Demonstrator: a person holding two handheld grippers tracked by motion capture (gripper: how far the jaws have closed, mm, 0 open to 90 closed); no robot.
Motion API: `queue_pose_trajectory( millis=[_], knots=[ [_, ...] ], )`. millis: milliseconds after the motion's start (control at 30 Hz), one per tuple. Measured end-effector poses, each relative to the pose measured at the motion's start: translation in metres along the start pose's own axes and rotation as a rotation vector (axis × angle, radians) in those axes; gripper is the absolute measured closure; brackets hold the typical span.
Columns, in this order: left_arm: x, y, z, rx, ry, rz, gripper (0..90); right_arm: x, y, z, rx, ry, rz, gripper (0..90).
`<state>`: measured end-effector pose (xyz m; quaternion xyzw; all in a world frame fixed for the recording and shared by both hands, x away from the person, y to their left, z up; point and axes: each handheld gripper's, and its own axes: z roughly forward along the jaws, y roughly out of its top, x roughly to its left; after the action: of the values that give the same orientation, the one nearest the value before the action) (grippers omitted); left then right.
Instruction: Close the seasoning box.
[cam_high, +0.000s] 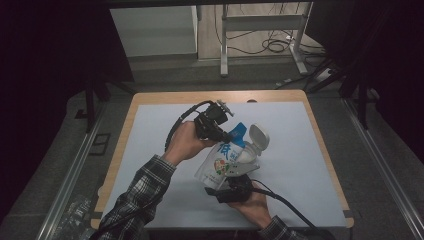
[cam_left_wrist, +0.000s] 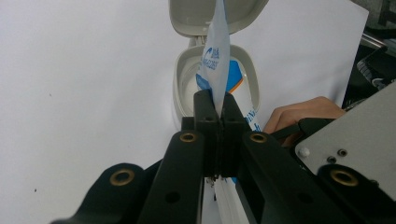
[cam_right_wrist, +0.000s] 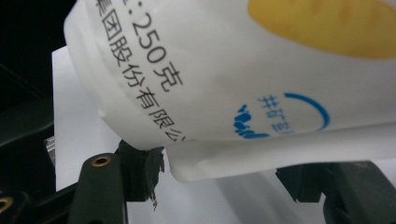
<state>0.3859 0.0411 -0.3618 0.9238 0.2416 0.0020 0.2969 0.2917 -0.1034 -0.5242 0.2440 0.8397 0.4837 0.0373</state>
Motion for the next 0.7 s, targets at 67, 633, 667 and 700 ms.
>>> queue_pose_trajectory(
  millis=[67, 633, 667, 700],
  knots=[
    [0.001, -0.002, 0.000, -0.007, 0.000, -0.002, 90.0, 0.000, 0.000, -0.001, 0.005, -0.001, 0.003, 37.7],
    [0.005, -0.009, -0.001, -0.029, 0.004, -0.007, 89.9, -0.002, -0.006, -0.011, 0.014, -0.006, -0.010, 34.8],
    [0.005, -0.009, -0.001, -0.031, 0.007, -0.006, 89.9, -0.002, -0.007, -0.011, 0.011, -0.008, -0.012, 34.8],
    [0.005, -0.010, -0.001, -0.031, 0.008, -0.005, 89.9, -0.002, -0.007, -0.013, 0.011, -0.008, -0.012, 34.7]
  ],
)
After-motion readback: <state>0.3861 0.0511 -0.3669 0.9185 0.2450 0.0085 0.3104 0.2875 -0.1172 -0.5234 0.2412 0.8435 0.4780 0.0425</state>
